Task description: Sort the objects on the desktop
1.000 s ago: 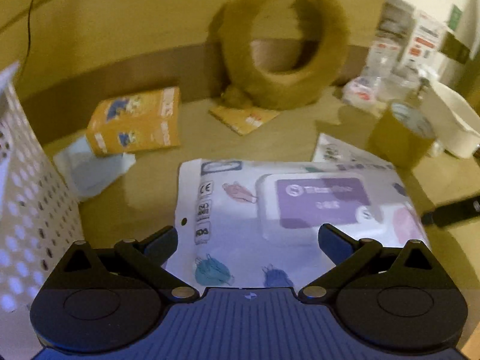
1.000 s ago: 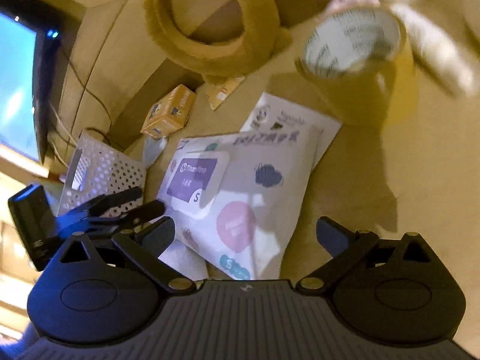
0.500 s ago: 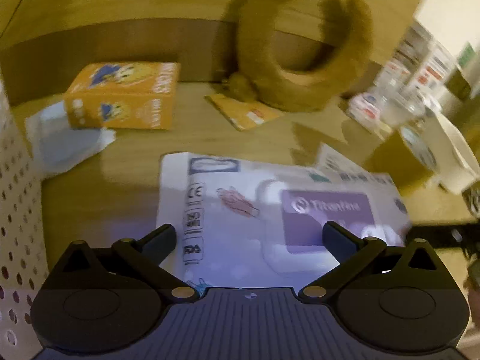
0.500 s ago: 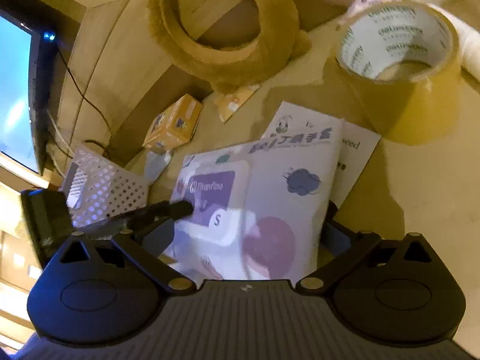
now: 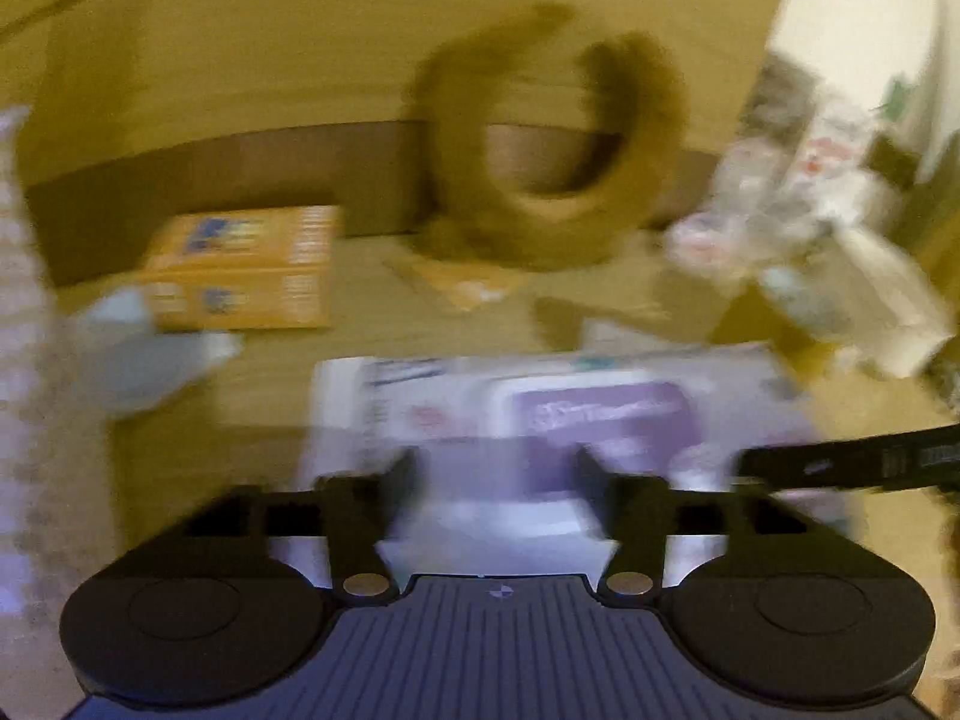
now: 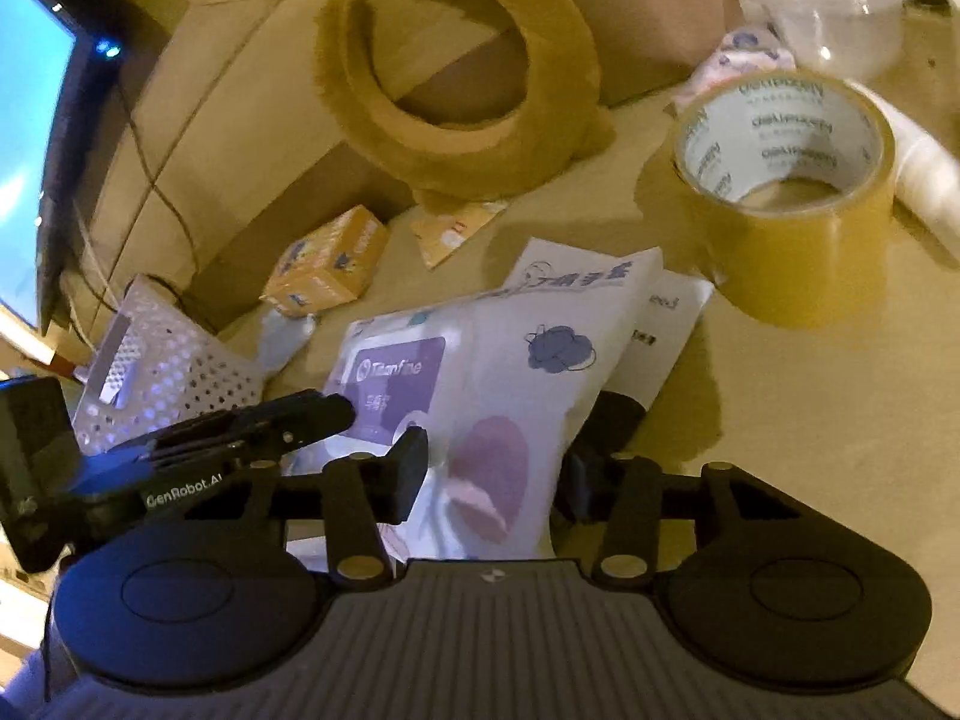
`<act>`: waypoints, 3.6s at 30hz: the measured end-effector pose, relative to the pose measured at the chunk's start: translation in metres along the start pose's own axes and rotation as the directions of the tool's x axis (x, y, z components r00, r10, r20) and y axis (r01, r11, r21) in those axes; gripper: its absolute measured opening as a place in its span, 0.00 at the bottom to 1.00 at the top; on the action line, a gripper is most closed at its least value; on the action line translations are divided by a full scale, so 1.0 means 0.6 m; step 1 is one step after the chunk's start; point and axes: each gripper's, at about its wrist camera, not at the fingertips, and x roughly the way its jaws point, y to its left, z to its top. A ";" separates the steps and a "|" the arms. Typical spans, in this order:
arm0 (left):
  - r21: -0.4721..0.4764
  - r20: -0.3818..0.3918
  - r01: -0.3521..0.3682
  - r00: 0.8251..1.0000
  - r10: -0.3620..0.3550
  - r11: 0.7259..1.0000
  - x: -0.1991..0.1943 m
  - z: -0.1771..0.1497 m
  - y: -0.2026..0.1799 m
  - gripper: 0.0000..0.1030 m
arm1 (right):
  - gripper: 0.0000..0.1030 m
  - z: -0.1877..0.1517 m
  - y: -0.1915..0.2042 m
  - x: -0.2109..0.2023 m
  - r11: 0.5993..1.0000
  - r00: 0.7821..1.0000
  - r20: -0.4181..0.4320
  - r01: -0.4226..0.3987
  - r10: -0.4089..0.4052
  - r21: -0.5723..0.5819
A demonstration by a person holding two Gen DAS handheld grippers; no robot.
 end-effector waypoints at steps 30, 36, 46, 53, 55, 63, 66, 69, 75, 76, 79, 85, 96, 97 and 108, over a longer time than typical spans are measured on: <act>-0.021 0.007 0.166 0.986 -0.166 0.986 0.046 0.023 -0.051 0.13 | 0.42 0.021 0.024 0.054 0.995 0.997 0.048 0.058 -0.054 -0.083; -0.134 0.038 0.122 0.992 -0.118 0.983 0.004 -0.007 -0.018 0.96 | 0.36 0.044 0.029 0.040 0.998 0.994 0.106 0.010 -0.004 -0.062; -0.428 0.009 0.115 0.992 -0.123 0.896 0.043 -0.003 0.054 0.96 | 0.36 0.072 0.035 0.046 0.998 0.993 0.114 -0.004 0.011 -0.067; -0.627 0.075 0.116 0.993 -0.088 0.770 0.067 0.018 0.089 1.00 | 0.38 0.067 0.028 0.052 0.998 0.995 0.099 -0.002 0.008 -0.059; -0.609 0.060 0.074 0.997 -0.047 0.790 0.072 0.027 0.077 0.99 | 0.39 0.067 0.030 0.056 0.998 0.995 0.098 -0.003 0.008 -0.057; -0.742 0.085 0.095 0.995 -0.048 0.664 0.093 0.020 0.108 0.20 | 0.45 0.049 0.026 0.074 0.998 0.998 0.067 0.009 -0.005 -0.055; -0.744 0.090 0.093 0.995 -0.039 0.661 0.091 0.019 0.107 0.15 | 0.45 0.040 0.019 0.078 0.999 0.998 0.062 0.012 -0.009 -0.046; -0.690 0.101 0.075 0.995 -0.007 0.720 0.074 0.028 0.086 0.11 | 0.43 0.037 0.013 0.073 0.999 0.996 0.084 0.033 -0.029 -0.038; -0.537 0.113 0.040 0.993 0.025 0.843 0.034 0.025 0.029 0.03 | 0.42 0.030 -0.003 0.037 0.999 0.993 0.113 0.039 -0.036 -0.026; -0.525 0.114 0.045 0.993 0.017 0.850 0.022 0.019 0.023 0.03 | 0.42 0.025 -0.008 0.028 0.999 0.993 0.112 0.028 -0.025 -0.020; -0.488 0.094 0.047 0.996 -0.001 0.872 -0.005 -0.012 0.007 0.03 | 0.42 0.002 -0.019 0.002 1.000 0.994 0.108 0.013 -0.012 -0.012; -0.402 0.035 0.013 0.999 0.001 0.916 -0.011 -0.052 -0.023 0.03 | 0.50 -0.020 -0.047 0.000 0.998 0.998 0.067 0.004 -0.008 0.066; -0.385 0.000 0.066 0.997 -0.072 0.920 -0.004 -0.060 0.004 0.18 | 0.58 0.035 -0.090 0.046 0.926 0.987 0.143 -0.122 0.075 0.357; -0.376 0.001 0.064 0.998 -0.069 0.924 -0.005 -0.059 0.002 0.25 | 0.38 0.037 -0.088 0.045 0.931 0.989 0.140 -0.104 0.058 0.350; -0.214 0.065 -0.180 0.978 0.197 0.960 -0.069 -0.044 -0.028 0.74 | 0.32 0.039 -0.061 0.031 0.993 0.995 0.098 0.001 -0.013 0.118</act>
